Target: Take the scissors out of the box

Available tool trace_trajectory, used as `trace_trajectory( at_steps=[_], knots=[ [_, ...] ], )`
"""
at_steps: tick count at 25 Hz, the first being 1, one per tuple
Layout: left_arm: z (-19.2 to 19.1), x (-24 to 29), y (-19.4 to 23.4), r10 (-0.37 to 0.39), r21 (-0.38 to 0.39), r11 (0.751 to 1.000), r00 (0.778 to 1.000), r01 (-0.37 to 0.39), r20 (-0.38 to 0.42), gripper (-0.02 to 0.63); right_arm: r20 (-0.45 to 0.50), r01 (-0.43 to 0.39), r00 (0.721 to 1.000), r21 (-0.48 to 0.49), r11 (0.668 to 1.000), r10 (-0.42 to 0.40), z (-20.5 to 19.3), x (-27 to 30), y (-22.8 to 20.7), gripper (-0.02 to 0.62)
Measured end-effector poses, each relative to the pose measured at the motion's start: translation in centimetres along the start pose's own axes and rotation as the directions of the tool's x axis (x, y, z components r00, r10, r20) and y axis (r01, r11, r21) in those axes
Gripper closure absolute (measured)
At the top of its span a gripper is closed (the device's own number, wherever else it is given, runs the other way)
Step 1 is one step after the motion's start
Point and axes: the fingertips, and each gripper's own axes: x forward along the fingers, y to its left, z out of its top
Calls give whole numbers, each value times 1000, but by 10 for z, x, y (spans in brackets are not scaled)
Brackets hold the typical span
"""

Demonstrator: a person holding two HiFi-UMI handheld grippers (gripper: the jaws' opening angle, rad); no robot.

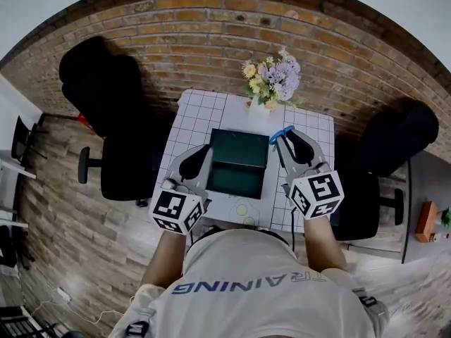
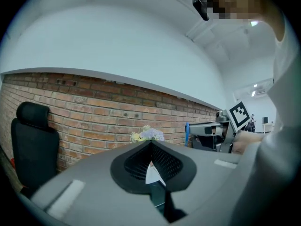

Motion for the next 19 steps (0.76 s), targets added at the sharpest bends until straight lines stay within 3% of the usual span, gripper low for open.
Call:
trace_trajectory(
  at_steps=[4,9,19],
  knots=[
    [3,10,-9,-9,30,1000,1000,8,17,603,35,23,999,33,999,-25,-1,-12,-19,505],
    [-8,44,11,1,7,1000,1000,-1,-15,603,5,24,1000,70,997,-24,-13,16,-40,505],
    [-16,43,11,7,-3,1000,1000,-7,-16,603,-47,1,999,59,998,2,-33,19,-35,505]
  ],
)
